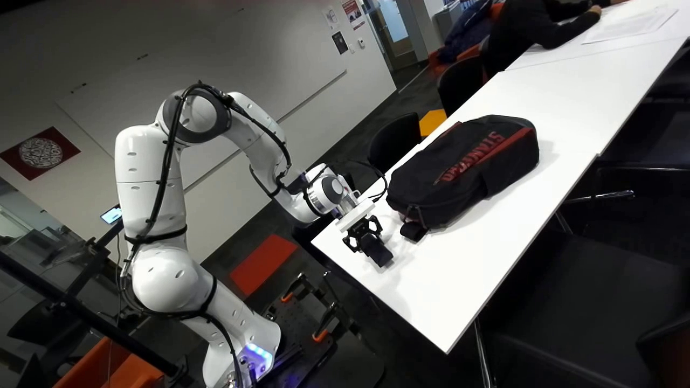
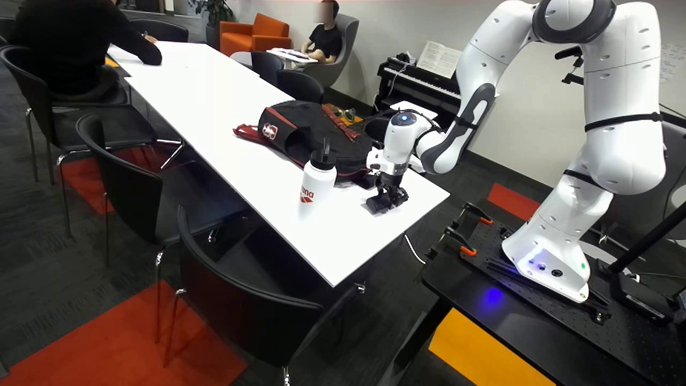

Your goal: Move the black object to the left slightly

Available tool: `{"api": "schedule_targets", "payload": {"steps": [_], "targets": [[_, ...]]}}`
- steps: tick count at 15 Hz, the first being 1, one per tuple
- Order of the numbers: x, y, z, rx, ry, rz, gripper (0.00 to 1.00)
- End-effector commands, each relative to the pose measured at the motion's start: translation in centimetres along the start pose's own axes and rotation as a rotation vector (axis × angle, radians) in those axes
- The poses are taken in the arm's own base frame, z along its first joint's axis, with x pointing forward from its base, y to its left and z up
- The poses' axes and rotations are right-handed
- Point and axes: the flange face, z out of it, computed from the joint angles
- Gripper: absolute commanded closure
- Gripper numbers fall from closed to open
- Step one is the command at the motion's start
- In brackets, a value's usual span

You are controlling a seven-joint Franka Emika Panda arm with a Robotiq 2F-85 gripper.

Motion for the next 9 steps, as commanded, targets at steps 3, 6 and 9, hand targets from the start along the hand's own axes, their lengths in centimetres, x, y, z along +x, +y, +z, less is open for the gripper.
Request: {"api": "schedule_targets", "payload": {"steps": [3,6,9], "targets": [[0.40,-0.13,-0.64,-0.019,0.033,-0.002,0.59],[0.22,-0.23,-0.57,-0.015,0.026,-0.002,0.08],[-0.27,-0.28,-0.91,-0.017,0.034,0.002,0.00]]}}
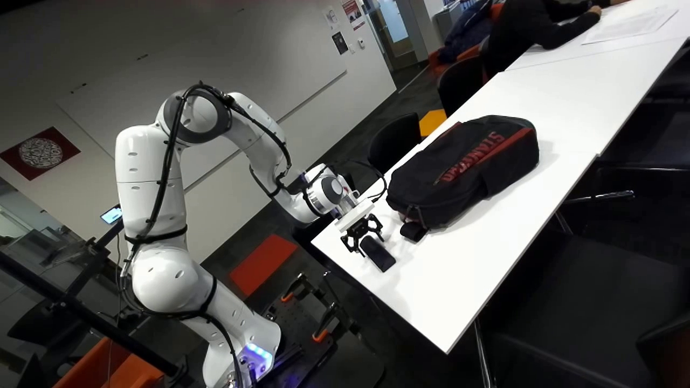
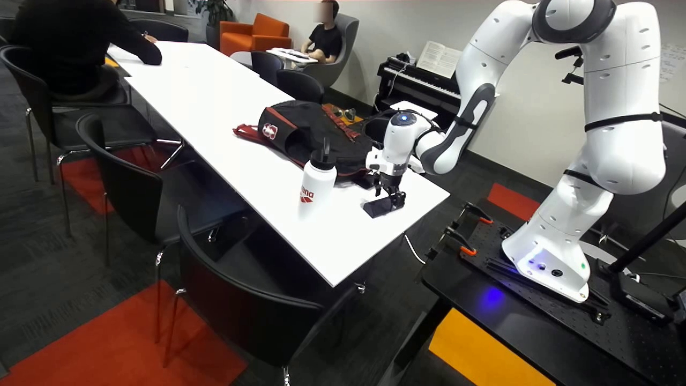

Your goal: Move the black object to the left slightly

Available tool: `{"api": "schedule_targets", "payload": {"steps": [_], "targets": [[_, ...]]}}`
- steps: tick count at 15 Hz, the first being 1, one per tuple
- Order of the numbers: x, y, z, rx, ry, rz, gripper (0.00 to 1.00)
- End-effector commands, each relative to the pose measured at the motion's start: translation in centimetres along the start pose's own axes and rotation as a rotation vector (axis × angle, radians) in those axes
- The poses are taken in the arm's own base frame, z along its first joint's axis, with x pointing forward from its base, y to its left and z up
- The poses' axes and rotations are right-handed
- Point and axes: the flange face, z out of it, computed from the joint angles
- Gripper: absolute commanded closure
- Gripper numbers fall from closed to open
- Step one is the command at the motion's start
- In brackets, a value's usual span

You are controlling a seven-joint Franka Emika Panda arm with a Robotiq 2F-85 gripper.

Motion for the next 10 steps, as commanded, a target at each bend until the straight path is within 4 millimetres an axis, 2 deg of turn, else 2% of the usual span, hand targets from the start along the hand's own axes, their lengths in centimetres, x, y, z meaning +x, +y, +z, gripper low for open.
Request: {"api": "schedule_targets", "payload": {"steps": [1,6,10], "targets": [[-1.0,-0.2,-1.1,-0.021,0.027,0.011,0.00],[-3.9,-1.3,-4.0,-0.056,0.088,0.033,0.00],[-7.7,-2.7,-7.6,-0.123,0.201,0.101,0.00]]}}
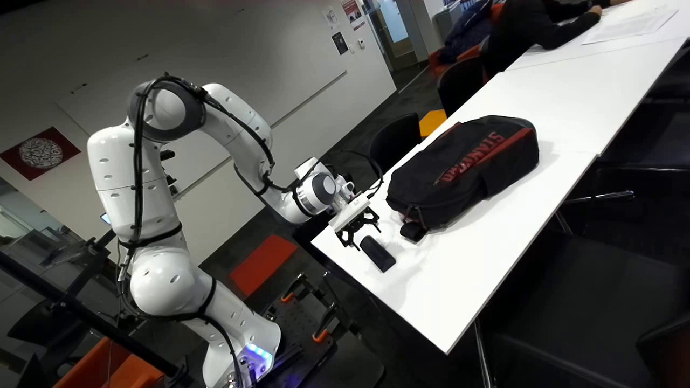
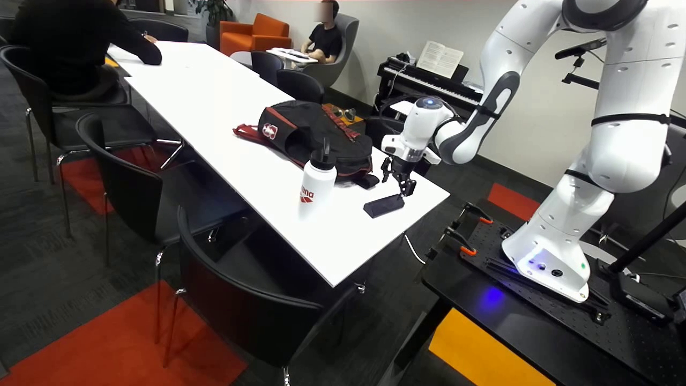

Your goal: Move the black object to the left slightly

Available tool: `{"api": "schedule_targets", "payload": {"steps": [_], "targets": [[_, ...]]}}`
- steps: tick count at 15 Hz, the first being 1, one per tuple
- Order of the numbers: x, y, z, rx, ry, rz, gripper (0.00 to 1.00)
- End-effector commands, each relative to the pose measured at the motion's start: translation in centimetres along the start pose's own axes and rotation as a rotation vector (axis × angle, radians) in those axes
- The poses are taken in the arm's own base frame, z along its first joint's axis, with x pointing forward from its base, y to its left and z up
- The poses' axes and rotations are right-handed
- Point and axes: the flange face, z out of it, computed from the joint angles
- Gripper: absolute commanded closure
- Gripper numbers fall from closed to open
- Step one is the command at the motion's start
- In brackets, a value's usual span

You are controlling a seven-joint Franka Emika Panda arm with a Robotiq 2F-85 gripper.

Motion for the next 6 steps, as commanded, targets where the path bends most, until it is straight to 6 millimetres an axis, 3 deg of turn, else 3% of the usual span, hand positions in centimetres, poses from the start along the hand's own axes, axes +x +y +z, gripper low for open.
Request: {"api": "schedule_targets", "payload": {"steps": [1,6], "targets": [[-3.9,-1.6,-5.0,-0.076,0.101,0.064,0.00],[-7.1,-1.2,-7.9,-0.134,0.142,0.182,0.00]]}}
